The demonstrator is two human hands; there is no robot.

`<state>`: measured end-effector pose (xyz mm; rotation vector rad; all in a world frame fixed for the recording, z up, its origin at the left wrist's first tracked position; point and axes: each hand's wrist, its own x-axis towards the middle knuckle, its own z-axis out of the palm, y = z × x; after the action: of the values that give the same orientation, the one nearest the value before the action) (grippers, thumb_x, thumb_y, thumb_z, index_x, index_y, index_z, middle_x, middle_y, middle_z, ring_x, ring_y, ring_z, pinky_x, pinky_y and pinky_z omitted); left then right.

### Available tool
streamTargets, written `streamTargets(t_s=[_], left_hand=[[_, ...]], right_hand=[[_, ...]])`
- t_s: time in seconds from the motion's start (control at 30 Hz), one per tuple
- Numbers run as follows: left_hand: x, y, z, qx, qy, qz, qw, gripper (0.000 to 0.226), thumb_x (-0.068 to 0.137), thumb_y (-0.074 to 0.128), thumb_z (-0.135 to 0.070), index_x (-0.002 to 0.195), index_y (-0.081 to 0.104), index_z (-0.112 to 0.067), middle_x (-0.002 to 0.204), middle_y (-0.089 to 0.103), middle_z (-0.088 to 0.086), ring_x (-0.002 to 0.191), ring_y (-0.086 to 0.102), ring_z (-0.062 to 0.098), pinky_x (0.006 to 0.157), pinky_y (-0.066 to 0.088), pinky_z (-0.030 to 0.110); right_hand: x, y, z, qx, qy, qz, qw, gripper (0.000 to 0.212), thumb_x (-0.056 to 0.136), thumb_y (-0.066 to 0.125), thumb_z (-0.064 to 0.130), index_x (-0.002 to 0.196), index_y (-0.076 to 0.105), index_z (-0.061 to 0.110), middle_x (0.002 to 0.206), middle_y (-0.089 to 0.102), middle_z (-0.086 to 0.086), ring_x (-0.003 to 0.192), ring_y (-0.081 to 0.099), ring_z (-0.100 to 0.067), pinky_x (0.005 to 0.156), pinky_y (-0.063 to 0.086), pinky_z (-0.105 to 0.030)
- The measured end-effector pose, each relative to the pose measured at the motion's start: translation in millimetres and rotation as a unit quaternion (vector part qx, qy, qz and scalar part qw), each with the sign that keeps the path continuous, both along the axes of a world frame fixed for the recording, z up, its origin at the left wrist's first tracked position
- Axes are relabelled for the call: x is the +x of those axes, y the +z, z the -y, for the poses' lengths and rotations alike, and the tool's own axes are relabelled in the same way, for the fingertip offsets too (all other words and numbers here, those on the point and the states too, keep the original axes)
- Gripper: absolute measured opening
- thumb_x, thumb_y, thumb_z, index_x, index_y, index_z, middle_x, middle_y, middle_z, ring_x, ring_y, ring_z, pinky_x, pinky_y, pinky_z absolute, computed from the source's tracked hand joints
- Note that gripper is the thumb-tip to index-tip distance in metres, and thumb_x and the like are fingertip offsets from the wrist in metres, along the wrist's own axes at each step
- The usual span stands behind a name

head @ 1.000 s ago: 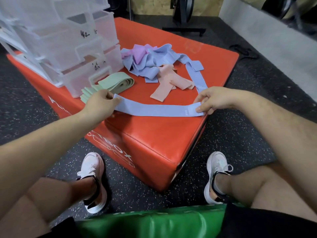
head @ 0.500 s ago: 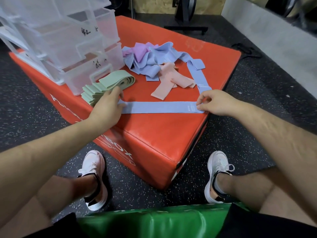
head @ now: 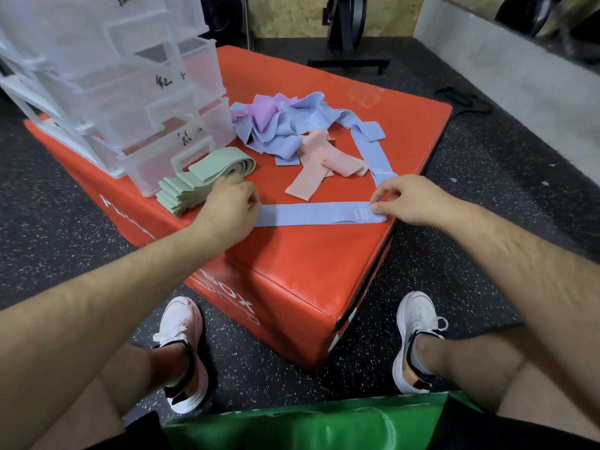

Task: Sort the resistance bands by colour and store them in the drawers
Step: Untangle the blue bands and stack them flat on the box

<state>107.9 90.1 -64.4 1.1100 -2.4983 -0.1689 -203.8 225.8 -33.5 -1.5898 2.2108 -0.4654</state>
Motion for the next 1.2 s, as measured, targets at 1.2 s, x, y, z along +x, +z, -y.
streamTargets(t_s=[1.2], left_hand=[[-170,64,-32,0.354,-0.018,-0.313,0.881,0.012,0.096,0.056,-0.015,0.095,0.061,-0.004,0.086,0.064,0.008,0.067,0.064,0.017,0.057,0.061,0.034]], right_hand=[[4,51,27,-0.154,0.057,-0.013,0.986,0.017,0.099,0.058,0.021,0.095,0.073,0.015,0.085,0.056,0.011,0.082,0.054,-0.011,0.077,0.038,-0.027]])
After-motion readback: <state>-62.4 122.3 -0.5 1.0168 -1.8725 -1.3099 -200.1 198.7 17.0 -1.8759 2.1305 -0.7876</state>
